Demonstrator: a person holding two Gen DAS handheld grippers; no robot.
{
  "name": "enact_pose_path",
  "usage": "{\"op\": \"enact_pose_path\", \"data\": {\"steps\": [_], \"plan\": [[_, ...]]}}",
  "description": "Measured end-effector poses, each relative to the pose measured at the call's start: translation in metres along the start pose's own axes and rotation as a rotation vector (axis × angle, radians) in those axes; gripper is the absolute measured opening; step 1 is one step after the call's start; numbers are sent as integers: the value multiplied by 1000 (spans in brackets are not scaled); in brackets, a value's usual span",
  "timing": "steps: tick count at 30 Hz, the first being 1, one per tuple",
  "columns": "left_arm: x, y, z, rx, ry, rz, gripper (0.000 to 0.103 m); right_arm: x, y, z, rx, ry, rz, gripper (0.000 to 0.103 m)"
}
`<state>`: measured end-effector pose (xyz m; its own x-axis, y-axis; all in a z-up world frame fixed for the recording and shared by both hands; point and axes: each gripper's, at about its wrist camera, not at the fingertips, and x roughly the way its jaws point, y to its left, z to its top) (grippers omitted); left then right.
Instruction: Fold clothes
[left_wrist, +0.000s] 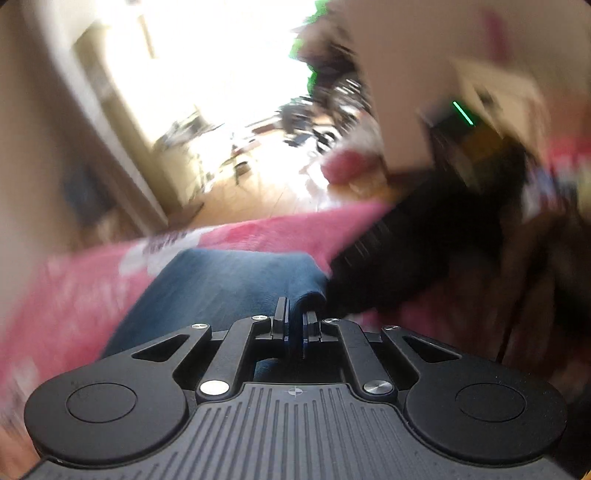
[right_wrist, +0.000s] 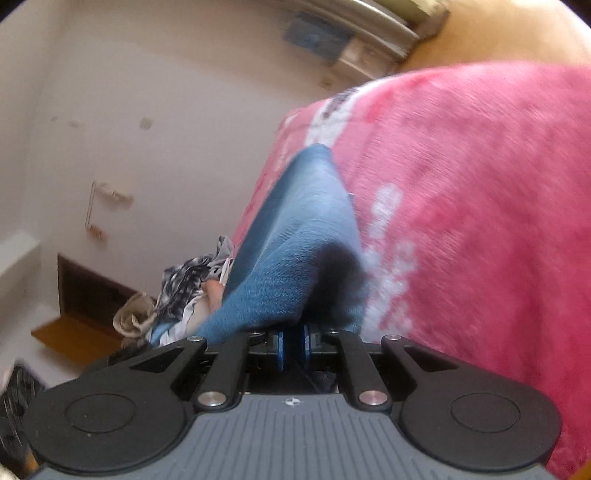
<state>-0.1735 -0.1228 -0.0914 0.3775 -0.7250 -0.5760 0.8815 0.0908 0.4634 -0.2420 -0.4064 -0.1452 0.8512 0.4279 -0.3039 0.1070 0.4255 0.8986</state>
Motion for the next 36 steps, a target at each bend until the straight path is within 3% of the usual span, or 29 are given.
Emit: {"op": "enact_pose_path", "data": {"steps": [2, 5, 7, 9, 14, 19, 20, 24, 26, 28, 30, 34, 36], "plan": [[4, -11, -4, 107, 0, 15, 5, -3, -3, 3, 15, 18, -13, 9], [6, -11, -5, 151, 2, 8, 5, -14, 1, 11, -13, 52, -53, 12], [7, -10, -6, 164, 3, 3, 6, -29, 10, 17, -100, 49, -134, 20], [7, -11, -8, 180, 2, 5, 7, -45, 24, 22, -202, 24, -203, 20], [8, -13, -9, 173, 11, 7, 10, -56, 77, 24, -499, -37, -208, 20], [2, -6, -11, 93, 70, -11, 19, -11, 83, 4, -682, 133, -252, 19], [0, -4, -12, 64, 89, -16, 20, -4, 75, 0, -680, 147, -279, 19], [-23, 24, -11, -166, 91, -61, 30, -6, 61, 6, -567, 131, -244, 18], [-31, 42, -9, -318, 62, -86, 34, -9, 59, 6, -572, 135, -251, 18], [-31, 52, -5, -402, 41, -86, 37, -9, 58, 4, -572, 139, -256, 18], [-20, 50, 0, -400, 52, -66, 38, -7, 59, 5, -548, 140, -256, 19], [16, 26, -4, -265, 174, -17, 38, -13, 53, 15, -408, 131, -237, 19], [14, 20, -7, -226, 173, 6, 40, -27, 45, 22, -299, 102, -227, 20]]}}
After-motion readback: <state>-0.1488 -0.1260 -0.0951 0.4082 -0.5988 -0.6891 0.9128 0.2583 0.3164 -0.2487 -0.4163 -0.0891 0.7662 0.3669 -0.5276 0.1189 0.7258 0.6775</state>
